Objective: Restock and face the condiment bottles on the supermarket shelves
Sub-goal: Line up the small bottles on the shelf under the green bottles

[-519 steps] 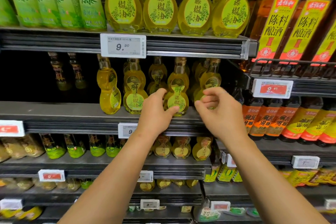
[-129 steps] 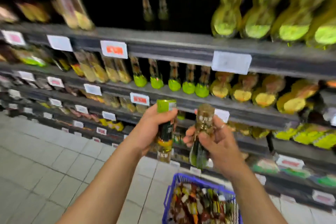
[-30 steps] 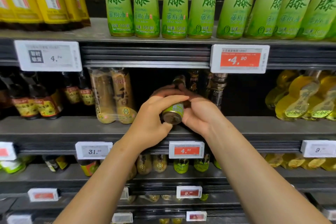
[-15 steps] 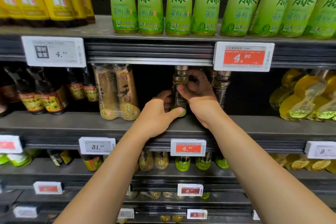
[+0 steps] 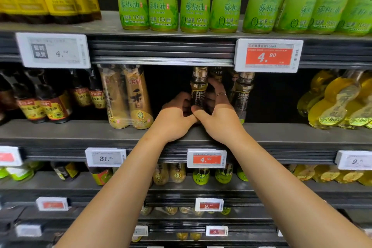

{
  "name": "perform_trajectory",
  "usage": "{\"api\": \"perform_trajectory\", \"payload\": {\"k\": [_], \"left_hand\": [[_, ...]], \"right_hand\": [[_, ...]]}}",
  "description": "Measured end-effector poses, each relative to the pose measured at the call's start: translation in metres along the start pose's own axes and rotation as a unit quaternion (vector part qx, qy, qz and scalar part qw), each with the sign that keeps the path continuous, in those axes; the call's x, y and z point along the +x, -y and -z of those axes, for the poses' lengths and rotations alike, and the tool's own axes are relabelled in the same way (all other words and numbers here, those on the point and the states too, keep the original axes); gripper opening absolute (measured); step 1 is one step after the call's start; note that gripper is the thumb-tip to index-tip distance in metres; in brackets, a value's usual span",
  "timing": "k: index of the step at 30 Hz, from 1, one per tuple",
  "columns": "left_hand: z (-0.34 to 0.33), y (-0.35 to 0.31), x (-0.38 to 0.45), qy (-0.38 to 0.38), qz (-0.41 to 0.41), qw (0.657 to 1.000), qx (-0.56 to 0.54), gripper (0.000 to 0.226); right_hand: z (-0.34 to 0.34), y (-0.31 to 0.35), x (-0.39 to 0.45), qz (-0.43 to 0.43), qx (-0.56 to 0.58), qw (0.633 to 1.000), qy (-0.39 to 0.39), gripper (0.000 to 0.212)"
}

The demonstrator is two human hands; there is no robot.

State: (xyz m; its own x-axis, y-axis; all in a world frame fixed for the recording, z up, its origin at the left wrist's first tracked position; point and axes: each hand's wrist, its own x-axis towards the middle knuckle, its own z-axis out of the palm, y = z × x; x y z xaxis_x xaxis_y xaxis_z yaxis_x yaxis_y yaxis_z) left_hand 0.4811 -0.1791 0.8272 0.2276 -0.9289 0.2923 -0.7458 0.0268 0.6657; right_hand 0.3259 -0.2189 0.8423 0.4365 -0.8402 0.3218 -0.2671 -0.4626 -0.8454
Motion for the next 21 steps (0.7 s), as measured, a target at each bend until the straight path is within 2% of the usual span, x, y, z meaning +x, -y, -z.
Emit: {"api": "perform_trajectory", "payload": {"k": [2, 3, 6, 7, 8, 11, 17, 21], "left_hand": [[-0.001, 0.0, -0.001, -0.004, 0.008, 1.0, 0.0, 0.025], [-0.001, 0.001, 0.0, 0.003, 0.011, 1.0, -0.011, 0.03], [-0.001, 0.002, 0.003, 0.026, 0.015, 0.998, -0.053, 0.053], [-0.001, 0.003, 0.004, 0.03, 0.017, 0.998, -0.056, 0.055], [-0.002, 0.003, 0.005, 0.033, 0.018, 0.998, -0.055, 0.056], [-0.003, 0.004, 0.008, 0.036, 0.024, 0.998, -0.053, 0.057], [-0.001, 0.003, 0.014, 0.032, 0.02, 0.999, -0.004, 0.06], [0.002, 0.005, 0.013, 0.043, 0.014, 0.999, -0.006, 0.056]], "right_hand": [[0.007, 0.004, -0.012, -0.013, -0.071, 0.997, 0.011, 0.086], [0.013, 0.005, -0.02, -0.02, -0.095, 0.995, 0.002, 0.078], [0.039, -0.001, -0.037, -0.046, -0.149, 0.981, -0.114, 0.031], [0.05, -0.003, -0.04, -0.061, -0.162, 0.973, -0.153, 0.029], [0.059, -0.007, -0.04, -0.082, -0.173, 0.966, -0.173, 0.037], [0.077, -0.019, -0.031, -0.144, -0.197, 0.96, -0.14, 0.056], [0.071, -0.031, -0.007, -0.11, -0.18, 0.974, -0.08, 0.046], [0.058, -0.031, -0.001, -0.094, -0.178, 0.977, -0.071, 0.05]]}}
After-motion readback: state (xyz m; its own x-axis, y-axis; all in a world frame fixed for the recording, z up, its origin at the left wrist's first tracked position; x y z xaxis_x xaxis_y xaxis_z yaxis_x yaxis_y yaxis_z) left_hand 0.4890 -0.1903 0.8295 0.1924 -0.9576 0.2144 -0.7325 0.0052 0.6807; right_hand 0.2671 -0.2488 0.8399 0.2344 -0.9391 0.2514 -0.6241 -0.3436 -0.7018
